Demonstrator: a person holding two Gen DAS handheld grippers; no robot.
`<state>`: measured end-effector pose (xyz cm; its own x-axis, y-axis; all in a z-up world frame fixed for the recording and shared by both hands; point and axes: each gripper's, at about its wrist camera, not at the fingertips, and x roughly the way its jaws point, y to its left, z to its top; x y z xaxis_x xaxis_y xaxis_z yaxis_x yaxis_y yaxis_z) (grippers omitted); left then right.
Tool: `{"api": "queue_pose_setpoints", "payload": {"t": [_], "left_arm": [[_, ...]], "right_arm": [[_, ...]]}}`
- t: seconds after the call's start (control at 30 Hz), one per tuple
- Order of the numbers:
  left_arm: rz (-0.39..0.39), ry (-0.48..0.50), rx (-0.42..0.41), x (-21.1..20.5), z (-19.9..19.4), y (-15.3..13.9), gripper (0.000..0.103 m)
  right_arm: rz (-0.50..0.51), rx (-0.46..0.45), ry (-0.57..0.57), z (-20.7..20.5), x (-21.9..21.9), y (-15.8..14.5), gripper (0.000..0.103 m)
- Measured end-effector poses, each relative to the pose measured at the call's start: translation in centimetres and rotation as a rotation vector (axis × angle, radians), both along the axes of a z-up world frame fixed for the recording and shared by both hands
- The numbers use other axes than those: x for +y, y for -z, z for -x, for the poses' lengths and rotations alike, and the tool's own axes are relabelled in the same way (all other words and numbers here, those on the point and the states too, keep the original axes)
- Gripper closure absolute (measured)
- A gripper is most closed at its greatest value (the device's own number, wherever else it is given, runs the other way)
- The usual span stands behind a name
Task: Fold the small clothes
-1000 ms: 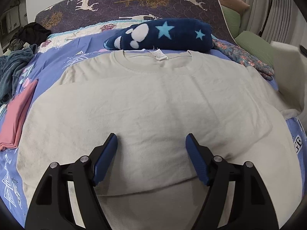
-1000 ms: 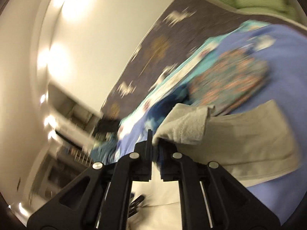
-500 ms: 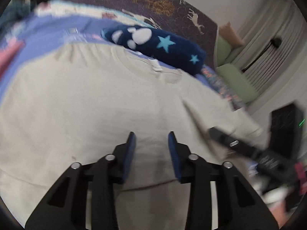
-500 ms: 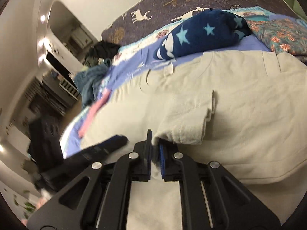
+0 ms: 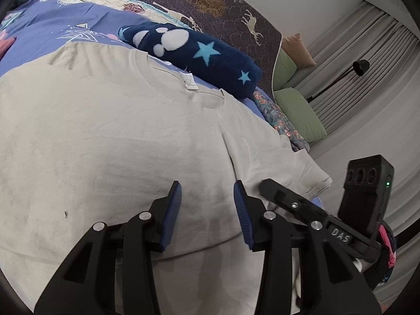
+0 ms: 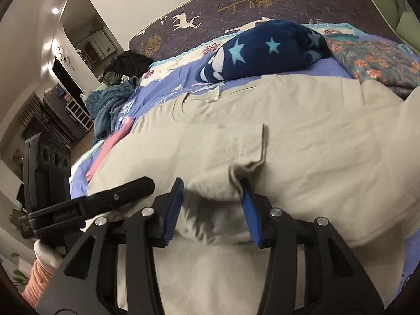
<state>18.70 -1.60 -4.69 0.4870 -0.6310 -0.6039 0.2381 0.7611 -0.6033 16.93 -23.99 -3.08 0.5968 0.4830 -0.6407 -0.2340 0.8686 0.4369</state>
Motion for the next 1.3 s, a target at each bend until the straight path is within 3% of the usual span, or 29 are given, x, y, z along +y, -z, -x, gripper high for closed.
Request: {"api": "queue_pose_setpoints", "payload": {"t": [0.07,0.13,0.23,0.33,0.4,0.57,0.6,0.63,0.67,0.7,0.83,0.97,1.07,1.17,1.3], "left_arm": [[0.005,0.007,-0.006,0.0,0.1,-0.4,0.06],[0.004,0.006,-0.016,0.2,0.2,-0.7,0.059],[0.022,-0.003,-0.012,0.7,-0.1,-0.9,0.058],[0.038,0.016,0.015,0.5,-0.6,-0.7,0.05],[0.028,0.041,0.03,-0.4,-1.1,-0.6,0.05],[-0.117,0.037,0.042,-2.6,-2.6,-0.4,0.05],[-0.137,0.037,0.036,-2.9,-2.9,-0.6,0.054],[-0.155,0.039,0.027,-3.2,-3.1,-0.7,0.078],[-0.147,0.066,0.031,-3.6,-3.4,-0.6,0.092],[-0.132,0.078,0.041,-3.7,-3.5,-0.6,0.096],[-0.154,0.074,-0.061,-4.3,-2.5,-3.8,0.097],[-0.185,0.036,-0.262,-2.2,-0.5,-11.3,0.097],[-0.211,-0.02,-0.343,0.6,0.5,-14.6,0.097],[-0.27,-0.068,-0.337,2.6,0.5,-14.5,0.097],[-0.327,-0.125,-0.228,4.8,-0.2,-11.0,0.096]], "right_arm": [[-0.014,-0.013,-0.051,0.0,0.8,0.1,0.078],[-0.011,-0.048,-0.144,0.7,2.0,-0.3,0.087],[0.073,-0.132,-0.275,2.6,4.2,-1.2,0.085],[0.114,-0.16,-0.316,3.5,5.0,-1.4,0.078],[0.106,-0.135,-0.299,3.2,4.7,-1.0,0.076],[0.039,-0.078,-0.226,2.6,2.7,-0.5,0.074],[0.04,-0.077,-0.22,2.7,2.6,-0.5,0.073],[0.045,-0.078,-0.215,2.9,2.5,-0.6,0.07],[0.053,-0.079,-0.21,3.1,2.4,-0.7,0.067],[0.062,-0.079,-0.205,3.2,2.4,-0.8,0.066],[0.151,-0.081,-0.151,4.0,1.2,-1.6,0.065],[0.207,-0.088,-0.064,5.6,-3.3,-2.4,0.057],[0.229,-0.064,0.036,6.2,-7.1,-2.3,0.057],[0.236,-0.008,0.13,6.3,-10.0,-1.3,0.057],[0.253,0.03,0.152,6.2,-10.6,-0.1,0.057]]}}
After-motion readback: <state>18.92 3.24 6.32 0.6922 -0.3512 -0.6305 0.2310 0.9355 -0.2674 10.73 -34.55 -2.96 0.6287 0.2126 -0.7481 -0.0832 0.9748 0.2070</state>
